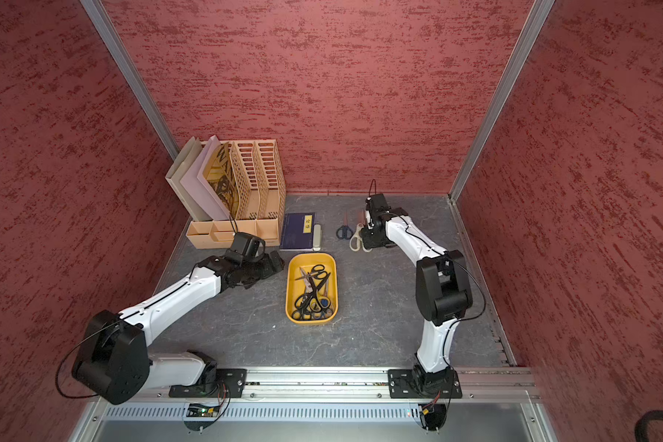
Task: Take the scissors out of the storage box
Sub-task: Place the scissors at the center of the board.
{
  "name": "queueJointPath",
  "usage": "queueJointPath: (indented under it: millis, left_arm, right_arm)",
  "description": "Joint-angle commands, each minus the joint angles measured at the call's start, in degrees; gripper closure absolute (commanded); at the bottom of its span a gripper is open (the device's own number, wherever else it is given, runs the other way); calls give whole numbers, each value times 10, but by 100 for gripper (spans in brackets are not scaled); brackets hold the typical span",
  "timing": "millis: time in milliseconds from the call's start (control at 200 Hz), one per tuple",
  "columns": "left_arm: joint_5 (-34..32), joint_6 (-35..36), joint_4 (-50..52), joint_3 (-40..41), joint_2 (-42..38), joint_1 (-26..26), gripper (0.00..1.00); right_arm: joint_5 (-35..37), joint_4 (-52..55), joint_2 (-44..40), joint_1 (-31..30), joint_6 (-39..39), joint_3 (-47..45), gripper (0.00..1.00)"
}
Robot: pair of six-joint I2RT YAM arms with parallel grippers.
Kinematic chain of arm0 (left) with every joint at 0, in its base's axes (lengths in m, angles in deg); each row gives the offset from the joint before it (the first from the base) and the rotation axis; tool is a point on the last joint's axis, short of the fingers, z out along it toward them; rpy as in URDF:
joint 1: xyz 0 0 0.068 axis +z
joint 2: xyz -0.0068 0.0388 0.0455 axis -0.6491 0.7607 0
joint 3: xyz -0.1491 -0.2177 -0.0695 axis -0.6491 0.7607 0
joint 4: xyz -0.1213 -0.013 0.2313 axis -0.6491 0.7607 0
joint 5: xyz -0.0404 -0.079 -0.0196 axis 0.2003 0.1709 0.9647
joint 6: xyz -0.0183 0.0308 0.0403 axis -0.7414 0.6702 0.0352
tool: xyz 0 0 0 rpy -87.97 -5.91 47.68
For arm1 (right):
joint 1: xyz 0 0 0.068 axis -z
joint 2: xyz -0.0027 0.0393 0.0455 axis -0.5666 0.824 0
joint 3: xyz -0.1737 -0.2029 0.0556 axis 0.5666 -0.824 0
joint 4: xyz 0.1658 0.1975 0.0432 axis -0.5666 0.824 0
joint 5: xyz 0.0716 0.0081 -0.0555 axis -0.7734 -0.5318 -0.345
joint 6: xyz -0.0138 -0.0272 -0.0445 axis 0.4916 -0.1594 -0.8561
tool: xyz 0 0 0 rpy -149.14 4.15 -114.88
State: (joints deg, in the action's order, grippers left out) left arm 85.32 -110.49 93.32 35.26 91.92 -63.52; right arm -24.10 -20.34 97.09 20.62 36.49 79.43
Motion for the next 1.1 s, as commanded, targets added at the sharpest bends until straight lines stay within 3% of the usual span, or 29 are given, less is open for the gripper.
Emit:
queueJointPath:
  millis: [0,466,1057,1097]
  left_arm:
    - [0,12,-22,-3,3,6,0]
    - [3,11,-24,10,14,38,0]
    - [21,25,-15,-26,65,52,0]
    - [20,25,-15,-27,65,52,0]
  right_arm:
    - [17,-23,36,31,-42,48,100]
    - [78,-7,190,91,-93,192,100]
    - [96,6,255,105,-100,238,100]
    - [93,8,254,105,-97,239,95]
